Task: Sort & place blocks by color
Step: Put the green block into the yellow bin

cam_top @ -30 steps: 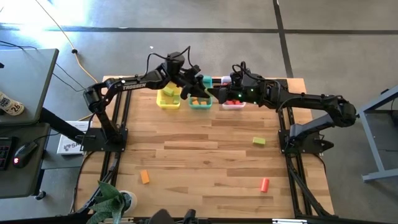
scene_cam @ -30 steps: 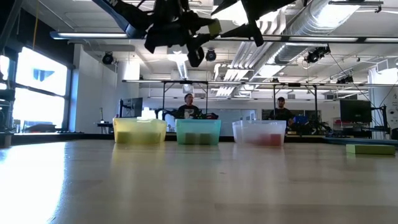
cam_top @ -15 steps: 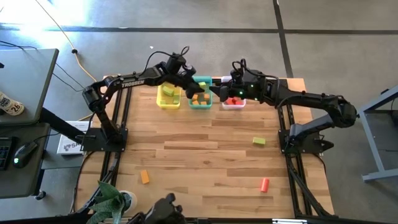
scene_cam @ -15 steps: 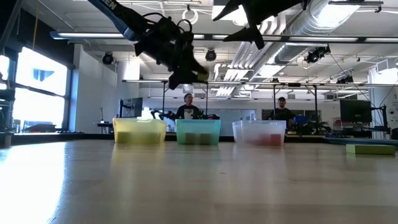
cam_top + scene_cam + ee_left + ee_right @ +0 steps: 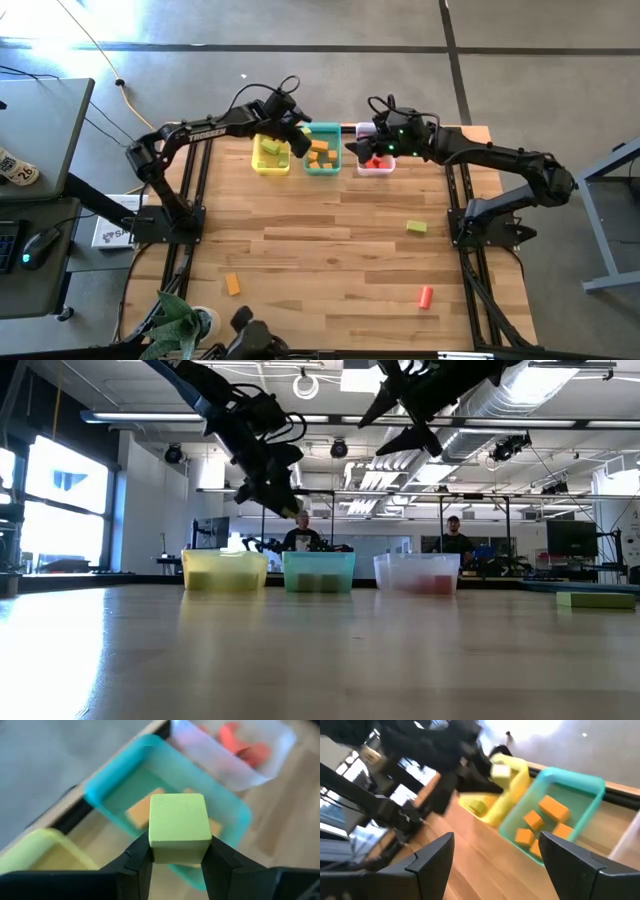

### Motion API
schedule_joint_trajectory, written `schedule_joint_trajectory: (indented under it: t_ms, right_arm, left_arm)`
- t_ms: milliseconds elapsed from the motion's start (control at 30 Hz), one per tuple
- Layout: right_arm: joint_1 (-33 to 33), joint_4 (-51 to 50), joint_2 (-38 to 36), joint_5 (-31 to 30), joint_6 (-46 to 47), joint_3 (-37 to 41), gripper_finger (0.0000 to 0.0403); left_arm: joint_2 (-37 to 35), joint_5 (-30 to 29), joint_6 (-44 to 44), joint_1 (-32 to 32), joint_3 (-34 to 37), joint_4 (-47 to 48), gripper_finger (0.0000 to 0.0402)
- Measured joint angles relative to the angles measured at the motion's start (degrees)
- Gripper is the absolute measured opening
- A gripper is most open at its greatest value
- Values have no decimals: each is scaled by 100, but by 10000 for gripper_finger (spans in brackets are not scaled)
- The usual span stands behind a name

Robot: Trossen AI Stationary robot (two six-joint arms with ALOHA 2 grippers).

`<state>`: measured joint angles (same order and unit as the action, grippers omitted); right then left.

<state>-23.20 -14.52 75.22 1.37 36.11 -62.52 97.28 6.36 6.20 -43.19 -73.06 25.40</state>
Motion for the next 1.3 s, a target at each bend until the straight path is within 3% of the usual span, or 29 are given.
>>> schedule_joint_trajectory:
  t_ms: [333, 867, 1300]
  right_arm:
    - [-55, -486, -2, 66, -234, -5, 277]
    - [-35, -623, -2, 67, -293, -7, 277]
    - [-28, -623, -2, 35, 4, -7, 277]
  left_arm:
    - [-316, -1602, -103, -262, 0, 1070, 110]
    - [-308, -1880, -86, -497, 4, 1605, 112]
    - [106, -1946, -197, -427, 7, 1598, 113]
